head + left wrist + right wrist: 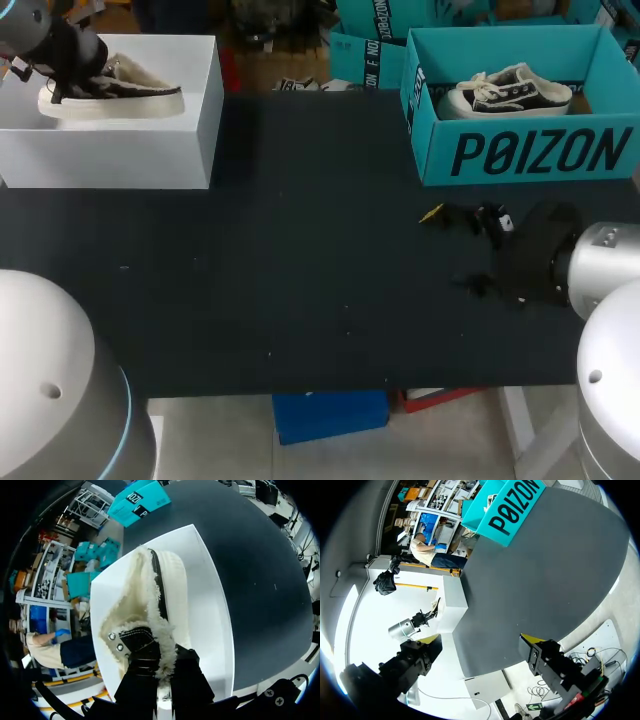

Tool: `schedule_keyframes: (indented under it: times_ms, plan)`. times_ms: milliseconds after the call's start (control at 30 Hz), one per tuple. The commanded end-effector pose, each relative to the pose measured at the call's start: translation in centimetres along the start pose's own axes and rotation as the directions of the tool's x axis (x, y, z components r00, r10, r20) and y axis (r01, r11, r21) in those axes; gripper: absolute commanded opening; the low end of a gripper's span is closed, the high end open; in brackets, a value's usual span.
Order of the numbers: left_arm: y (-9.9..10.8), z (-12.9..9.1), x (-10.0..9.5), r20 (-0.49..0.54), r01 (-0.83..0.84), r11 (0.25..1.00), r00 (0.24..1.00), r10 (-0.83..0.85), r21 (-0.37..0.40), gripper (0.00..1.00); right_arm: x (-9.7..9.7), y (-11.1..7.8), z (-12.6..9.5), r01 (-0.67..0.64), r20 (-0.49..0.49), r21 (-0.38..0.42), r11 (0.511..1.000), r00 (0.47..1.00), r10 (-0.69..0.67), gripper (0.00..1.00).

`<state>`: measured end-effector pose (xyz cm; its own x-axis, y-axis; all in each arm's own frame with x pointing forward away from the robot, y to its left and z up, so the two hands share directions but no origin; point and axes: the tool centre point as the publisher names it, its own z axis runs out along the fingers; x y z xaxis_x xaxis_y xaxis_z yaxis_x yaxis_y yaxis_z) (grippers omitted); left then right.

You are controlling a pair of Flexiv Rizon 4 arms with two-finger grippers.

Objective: Take the shoe out of the shoebox, open the shoe tongue, remove and reinsert the insole, then place the shoe into the shoebox

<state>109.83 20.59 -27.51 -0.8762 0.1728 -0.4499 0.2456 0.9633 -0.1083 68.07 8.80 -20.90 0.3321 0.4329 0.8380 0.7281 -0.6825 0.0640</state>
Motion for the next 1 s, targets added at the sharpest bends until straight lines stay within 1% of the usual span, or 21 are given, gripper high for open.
schedule_keyframes:
  times_ms: [33,167,300,467,600,833,933,1000]
  plan:
    - [0.1,1.3,-1.4,-0.011,0.014,1.0,1.0,-0.014,-0.027,0.0,-0.8,0.0,-0.5,-0.039,-0.028,0.131,0.991,0.999,0.043,1.0]
    - [0.2,2.3,-1.6,-0.009,0.029,0.999,1.0,-0.029,-0.036,0.0,-0.8,0.0,-0.5,-0.039,-0.028,0.131,0.991,0.999,0.043,1.0]
    - [0.0,3.6,-0.9,-0.039,0.027,0.999,0.999,-0.028,-0.037,0.0,-0.8,0.0,-0.5,-0.039,-0.028,0.131,0.991,0.999,0.043,1.0]
    - [0.2,4.8,0.0,-0.059,0.041,0.998,0.997,-0.043,-0.038,0.0,-0.8,0.0,-0.5,-0.039,-0.028,0.131,0.991,0.999,0.043,1.0]
    - [0.2,5.3,0.6,-0.072,0.048,0.998,0.996,-0.05,-0.031,0.0,-0.8,0.0,-0.5,-0.039,-0.028,0.131,0.991,0.999,0.043,1.0]
    - [-0.4,5.4,1.8,-0.098,0.058,0.998,0.993,-0.06,-0.022,0.0,-0.8,0.0,-0.5,-0.039,-0.028,0.131,0.991,0.999,0.043,1.0]
    - [0.0,5.8,2.2,-0.11,0.063,0.998,0.992,-0.065,-0.022,0.0,-0.8,0.0,-0.5,-0.039,-0.028,0.131,0.991,0.999,0.043,1.0]
    - [-0.2,5.8,2.7,-0.118,0.061,0.998,0.991,-0.063,-0.023,0.0,-0.8,0.0,-0.5,-0.039,-0.028,0.131,0.991,0.999,0.043,1.0]
